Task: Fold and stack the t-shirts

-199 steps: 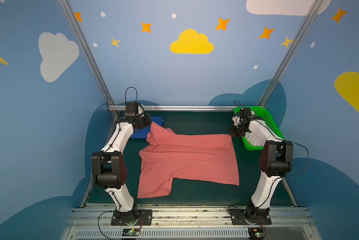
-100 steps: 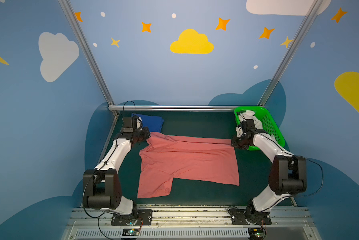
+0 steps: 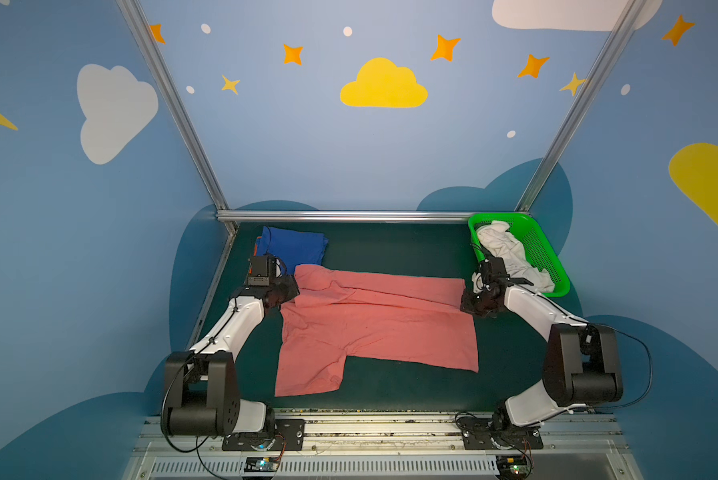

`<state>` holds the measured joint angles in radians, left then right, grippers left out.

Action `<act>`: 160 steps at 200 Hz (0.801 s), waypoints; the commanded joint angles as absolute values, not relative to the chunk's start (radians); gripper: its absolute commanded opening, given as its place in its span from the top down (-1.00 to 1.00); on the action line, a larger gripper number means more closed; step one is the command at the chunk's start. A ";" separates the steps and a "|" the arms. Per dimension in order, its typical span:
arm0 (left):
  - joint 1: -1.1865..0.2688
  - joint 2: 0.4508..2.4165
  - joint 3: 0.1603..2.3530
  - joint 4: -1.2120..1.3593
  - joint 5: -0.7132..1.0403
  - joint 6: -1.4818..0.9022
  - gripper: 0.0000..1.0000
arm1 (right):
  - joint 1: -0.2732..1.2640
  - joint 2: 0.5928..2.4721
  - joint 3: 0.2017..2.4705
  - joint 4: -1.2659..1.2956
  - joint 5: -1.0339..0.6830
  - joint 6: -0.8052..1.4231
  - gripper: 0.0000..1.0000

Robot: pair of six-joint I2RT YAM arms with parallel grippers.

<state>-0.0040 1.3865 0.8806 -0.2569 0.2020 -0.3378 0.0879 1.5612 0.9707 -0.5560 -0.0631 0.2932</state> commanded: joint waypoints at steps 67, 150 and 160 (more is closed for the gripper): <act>-0.030 1.335 0.775 -0.236 0.052 -0.417 0.72 | 0.098 1.574 0.906 -0.598 0.020 0.359 0.79; -0.126 1.277 0.911 -0.311 -0.022 -0.430 -0.45 | 0.125 1.504 1.002 -0.678 0.077 0.350 0.26; -0.153 1.302 0.948 -0.326 -0.016 -0.431 -0.49 | 0.132 1.494 1.016 -0.681 0.072 0.348 0.25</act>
<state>-0.1017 1.2861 0.8742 -0.2951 0.0010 -0.4286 0.1165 1.5452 0.9634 -0.6411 0.0521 0.3523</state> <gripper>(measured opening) 0.727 0.370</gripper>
